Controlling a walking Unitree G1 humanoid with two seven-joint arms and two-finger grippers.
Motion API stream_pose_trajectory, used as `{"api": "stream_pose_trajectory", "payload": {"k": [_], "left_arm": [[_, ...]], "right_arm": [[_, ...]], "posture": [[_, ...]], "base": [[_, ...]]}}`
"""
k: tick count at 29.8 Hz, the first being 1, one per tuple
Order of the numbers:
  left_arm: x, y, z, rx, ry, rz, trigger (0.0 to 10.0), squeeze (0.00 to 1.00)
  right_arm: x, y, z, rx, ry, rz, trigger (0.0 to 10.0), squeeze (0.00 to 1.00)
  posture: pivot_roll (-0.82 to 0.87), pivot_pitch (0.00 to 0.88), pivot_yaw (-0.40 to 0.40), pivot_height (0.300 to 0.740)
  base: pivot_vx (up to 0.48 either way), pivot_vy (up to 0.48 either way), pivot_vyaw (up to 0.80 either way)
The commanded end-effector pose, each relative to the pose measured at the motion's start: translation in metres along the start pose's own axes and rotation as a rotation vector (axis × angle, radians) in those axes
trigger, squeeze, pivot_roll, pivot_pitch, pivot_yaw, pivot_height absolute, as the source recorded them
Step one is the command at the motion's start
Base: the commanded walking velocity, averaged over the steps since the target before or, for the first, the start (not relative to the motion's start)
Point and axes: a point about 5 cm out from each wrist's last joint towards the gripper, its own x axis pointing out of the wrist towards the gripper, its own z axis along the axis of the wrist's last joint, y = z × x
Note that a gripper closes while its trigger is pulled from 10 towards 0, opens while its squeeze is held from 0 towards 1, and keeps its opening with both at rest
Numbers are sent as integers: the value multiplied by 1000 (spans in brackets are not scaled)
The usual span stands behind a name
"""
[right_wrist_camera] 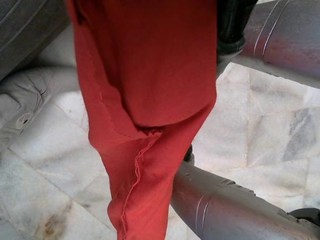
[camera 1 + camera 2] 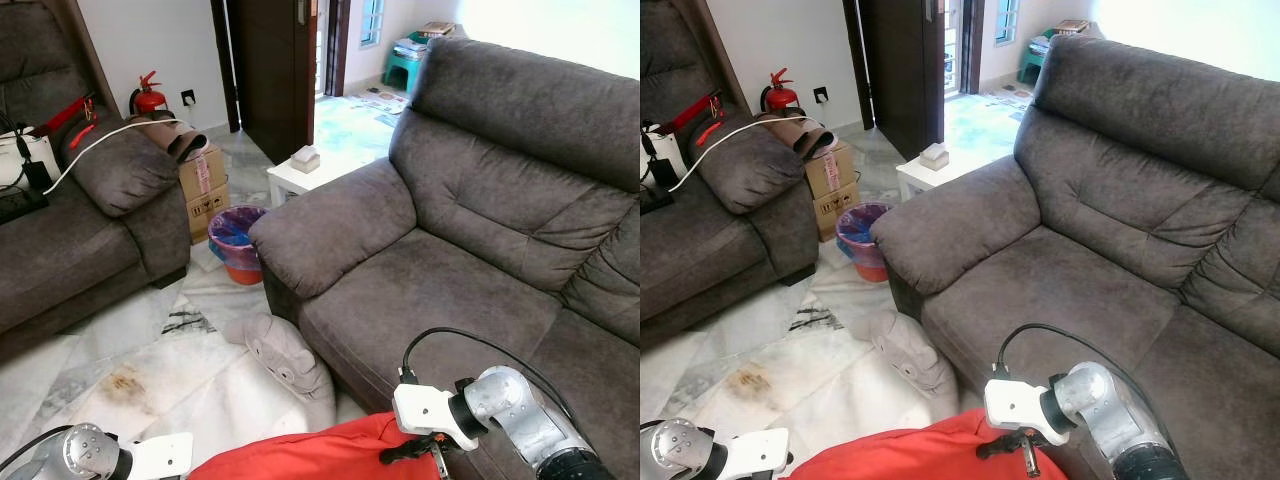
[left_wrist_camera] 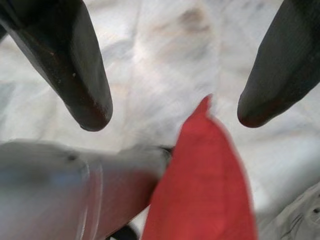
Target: Move the pillow to the sofa from floor
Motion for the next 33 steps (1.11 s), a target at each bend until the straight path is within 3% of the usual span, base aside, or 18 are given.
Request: {"api": "stream_pose_trajectory", "payload": {"k": [1,4,5,10,16,26,33], "left_arm": [[-9,8,-12,38,92,67,10000,0],[-16,23,-16,97,161,228,10000,0],[-16,23,-16,97,161,228,10000,0],[-13,27,-10,84,84,311,10000,0],[-5,21,-1,16,-60,293,10000,0],[-1,9,-7,2,-65,140,10000,0],[0,7,-9,18,-51,122,10000,0]], "right_arm": [[-7,-5,14,-66,-32,-17,10000,0],[-8,-5,13,-64,-34,-19,10000,0],[-8,-5,13,-64,-34,-19,10000,0],[-11,-5,14,-67,-36,-22,10000,0],[-13,-4,14,-69,-39,-13,10000,0],[-18,-3,18,-79,-58,-9,10000,0],[-21,-2,20,-89,-62,-3,10000,0]], "posture": [[145,53,-22,740],[147,53,-22,740],[147,53,-22,740],[140,54,-25,740],[135,57,-27,740],[125,61,-29,740],[122,62,-30,740]], "base": [[0,0,0],[0,0,0],[0,0,0],[0,0,0],[0,0,0],[0,0,0],[0,0,0]]}}
